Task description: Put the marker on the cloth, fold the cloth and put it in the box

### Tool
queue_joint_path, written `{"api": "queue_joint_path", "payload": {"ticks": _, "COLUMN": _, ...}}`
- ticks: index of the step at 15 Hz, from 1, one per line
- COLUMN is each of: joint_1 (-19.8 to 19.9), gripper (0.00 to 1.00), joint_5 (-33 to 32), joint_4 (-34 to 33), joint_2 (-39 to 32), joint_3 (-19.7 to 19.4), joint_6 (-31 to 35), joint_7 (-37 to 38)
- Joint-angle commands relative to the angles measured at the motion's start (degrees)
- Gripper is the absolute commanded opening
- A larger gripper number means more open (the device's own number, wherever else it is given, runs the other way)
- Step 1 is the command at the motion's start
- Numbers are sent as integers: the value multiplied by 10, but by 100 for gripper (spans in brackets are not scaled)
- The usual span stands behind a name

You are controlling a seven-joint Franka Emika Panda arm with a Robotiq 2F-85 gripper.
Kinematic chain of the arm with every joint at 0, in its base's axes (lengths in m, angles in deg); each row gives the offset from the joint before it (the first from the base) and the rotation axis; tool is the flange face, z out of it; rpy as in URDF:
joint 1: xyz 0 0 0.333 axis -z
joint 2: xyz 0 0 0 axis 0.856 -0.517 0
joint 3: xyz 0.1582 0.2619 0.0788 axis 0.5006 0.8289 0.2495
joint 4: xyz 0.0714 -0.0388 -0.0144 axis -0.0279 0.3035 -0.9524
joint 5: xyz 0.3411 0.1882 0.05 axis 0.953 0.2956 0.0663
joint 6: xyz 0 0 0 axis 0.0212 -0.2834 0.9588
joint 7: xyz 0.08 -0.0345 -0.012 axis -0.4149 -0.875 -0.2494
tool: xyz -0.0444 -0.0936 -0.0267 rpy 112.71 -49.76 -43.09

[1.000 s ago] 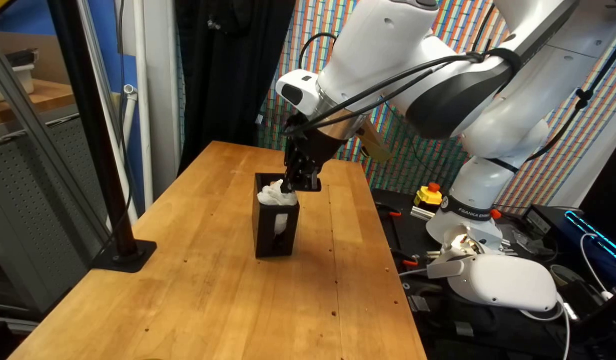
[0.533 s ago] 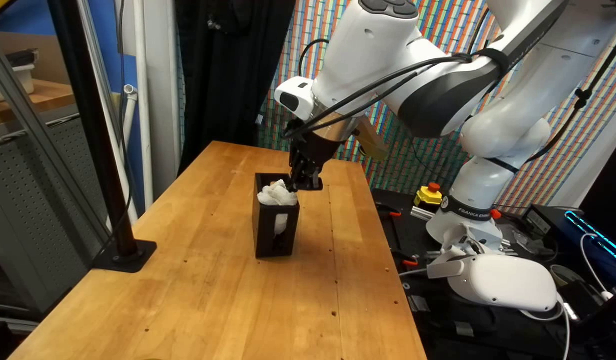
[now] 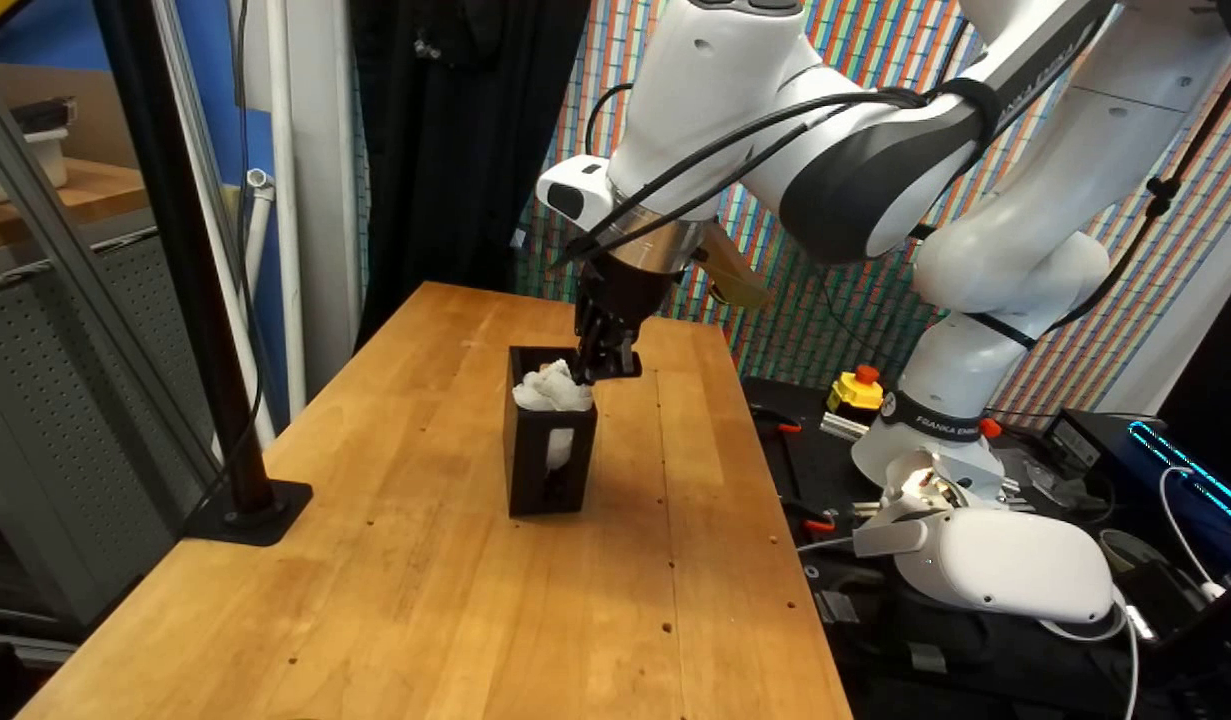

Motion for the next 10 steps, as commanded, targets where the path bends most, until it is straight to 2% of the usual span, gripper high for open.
{"api": "queue_joint_path", "payload": {"ticks": 1, "joint_1": 39, "gripper": 6, "joint_5": 42, "joint_4": -17, "joint_2": 9, "joint_3": 38, "joint_6": 1, "joint_7": -42}}
{"api": "queue_joint_path", "payload": {"ticks": 10, "joint_1": 98, "gripper": 6, "joint_5": 102, "joint_4": -69, "joint_2": 56, "joint_3": 104, "joint_6": 10, "joint_7": -96}}
